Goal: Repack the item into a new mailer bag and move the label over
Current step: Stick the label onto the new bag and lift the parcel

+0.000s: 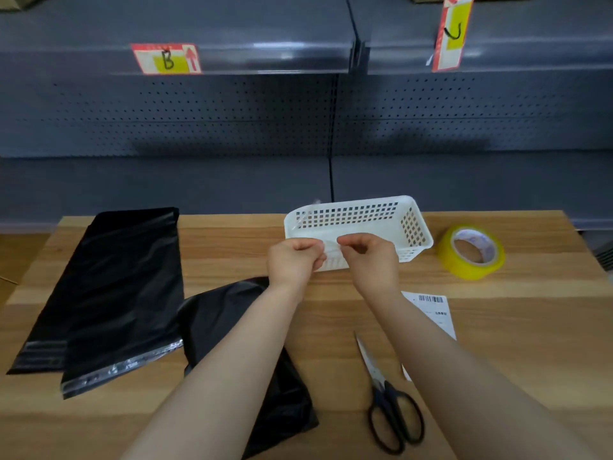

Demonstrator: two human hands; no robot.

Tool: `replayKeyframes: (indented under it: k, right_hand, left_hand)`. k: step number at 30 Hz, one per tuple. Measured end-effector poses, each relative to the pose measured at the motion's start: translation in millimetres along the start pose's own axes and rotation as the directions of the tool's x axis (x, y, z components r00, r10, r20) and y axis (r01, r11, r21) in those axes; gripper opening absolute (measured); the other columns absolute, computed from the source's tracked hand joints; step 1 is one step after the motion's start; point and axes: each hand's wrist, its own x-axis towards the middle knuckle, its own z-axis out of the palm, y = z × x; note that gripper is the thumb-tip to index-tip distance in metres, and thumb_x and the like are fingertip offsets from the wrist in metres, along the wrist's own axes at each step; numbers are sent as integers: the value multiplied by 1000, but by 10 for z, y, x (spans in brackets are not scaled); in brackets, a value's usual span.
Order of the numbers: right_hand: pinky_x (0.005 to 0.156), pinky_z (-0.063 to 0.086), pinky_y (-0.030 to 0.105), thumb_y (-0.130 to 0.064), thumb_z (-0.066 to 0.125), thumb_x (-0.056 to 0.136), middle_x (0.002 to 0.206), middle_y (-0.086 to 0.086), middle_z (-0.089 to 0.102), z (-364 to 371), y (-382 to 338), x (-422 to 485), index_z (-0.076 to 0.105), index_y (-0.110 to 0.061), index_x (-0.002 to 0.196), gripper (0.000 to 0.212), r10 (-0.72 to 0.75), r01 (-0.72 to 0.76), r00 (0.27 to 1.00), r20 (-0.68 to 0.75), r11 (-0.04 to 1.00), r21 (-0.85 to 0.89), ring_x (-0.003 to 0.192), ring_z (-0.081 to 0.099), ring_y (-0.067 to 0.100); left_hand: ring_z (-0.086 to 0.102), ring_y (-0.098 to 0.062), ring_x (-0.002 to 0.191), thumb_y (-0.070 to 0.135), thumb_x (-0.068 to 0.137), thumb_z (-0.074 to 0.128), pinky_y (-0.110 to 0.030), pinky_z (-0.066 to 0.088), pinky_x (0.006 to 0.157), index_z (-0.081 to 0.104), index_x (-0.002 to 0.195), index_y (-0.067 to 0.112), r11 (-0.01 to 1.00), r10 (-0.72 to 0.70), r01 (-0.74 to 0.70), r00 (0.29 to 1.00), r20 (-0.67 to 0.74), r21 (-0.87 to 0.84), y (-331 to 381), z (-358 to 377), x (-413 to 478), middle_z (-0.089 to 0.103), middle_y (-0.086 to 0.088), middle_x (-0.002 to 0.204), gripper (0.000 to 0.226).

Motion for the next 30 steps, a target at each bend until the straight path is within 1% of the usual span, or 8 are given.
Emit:
replayKeyframes:
  k: [6, 9, 12, 16, 20, 23, 26, 30]
  right_hand:
    - [75, 41, 13, -12, 58, 90, 98, -4, 70, -193, 165, 501, 69, -15, 104, 18, -87, 100, 994, 61, 961, -259, 84, 58, 4]
    - [83, 43, 17, -16, 59, 90, 109, -2, 70, -225, 251, 639, 67, -15, 111, 23, -102, 139, 988, 120, 923, -360, 96, 62, 9]
    - [94, 41, 21, -16, 58, 91, 122, -1, 64, -258, 334, 712, 64, -16, 117, 27, -135, 177, 982, 131, 898, -403, 112, 58, 14]
    - [88, 33, 14, -9, 54, 91, 120, 0, 62, -308, 420, 727, 66, -14, 112, 25, -211, 251, 968, 139, 869, -427, 115, 53, 15]
    - [81, 33, 11, -4, 51, 90, 113, 0, 62, -388, 470, 657, 67, -14, 107, 25, -242, 260, 965, 97, 889, -376, 104, 56, 13]
    - [78, 39, 14, -3, 52, 89, 106, 0, 63, -452, 496, 566, 67, -13, 104, 24, -280, 288, 957, 74, 892, -349, 96, 58, 12]
    - [71, 37, 4, -3, 54, 86, 98, -2, 65, -562, 525, 445, 69, -14, 96, 21, -304, 305, 951, 53, 901, -307, 82, 56, 6]
    - [68, 37, 2, 6, 51, 79, 89, 0, 66, -780, 632, 268, 68, -12, 84, 25, -292, 288, 956, 24, 923, -257, 78, 53, 6]
  left_hand:
    - [63, -10, 62, 11, 81, 69, -24, 55, 65, 68, 81, 16, 971, 67, -54, 997, -46, 235, 48, 388, 339, 67, 2, 68, 5]
    - [64, -11, 63, 14, 80, 70, -21, 47, 56, 58, 76, 21, 917, 138, -87, 985, -104, 388, -5, 483, 477, 67, 2, 73, 15]
    - [67, -17, 79, 14, 83, 67, -23, 47, 66, 60, 74, 22, 854, 199, -127, 976, -90, 505, -89, 542, 590, 69, 2, 83, 14]
    - [64, -19, 100, 18, 87, 62, -21, 44, 78, 70, 101, 14, 780, 221, -133, 973, -69, 612, -126, 549, 648, 69, -1, 112, 16]
    - [62, -20, 96, 12, 88, 55, -27, 47, 79, 66, 109, 20, 682, 377, -274, 926, -5, 678, -92, 560, 510, 61, 2, 123, 25]
    - [55, -12, 81, 10, 86, 55, -20, 41, 75, 61, 110, 17, 608, 543, -482, 832, 112, 631, -128, 660, 226, 56, 5, 116, 26]
    - [50, -7, 78, 10, 85, 56, -15, 36, 71, 58, 105, 17, 590, 578, -580, 789, 207, 561, -269, 797, -105, 48, 10, 100, 21]
    - [55, -12, 85, 15, 83, 60, -23, 42, 71, 57, 100, 17, 625, 432, -519, 852, 296, 583, -648, 928, -284, 51, 8, 95, 17]
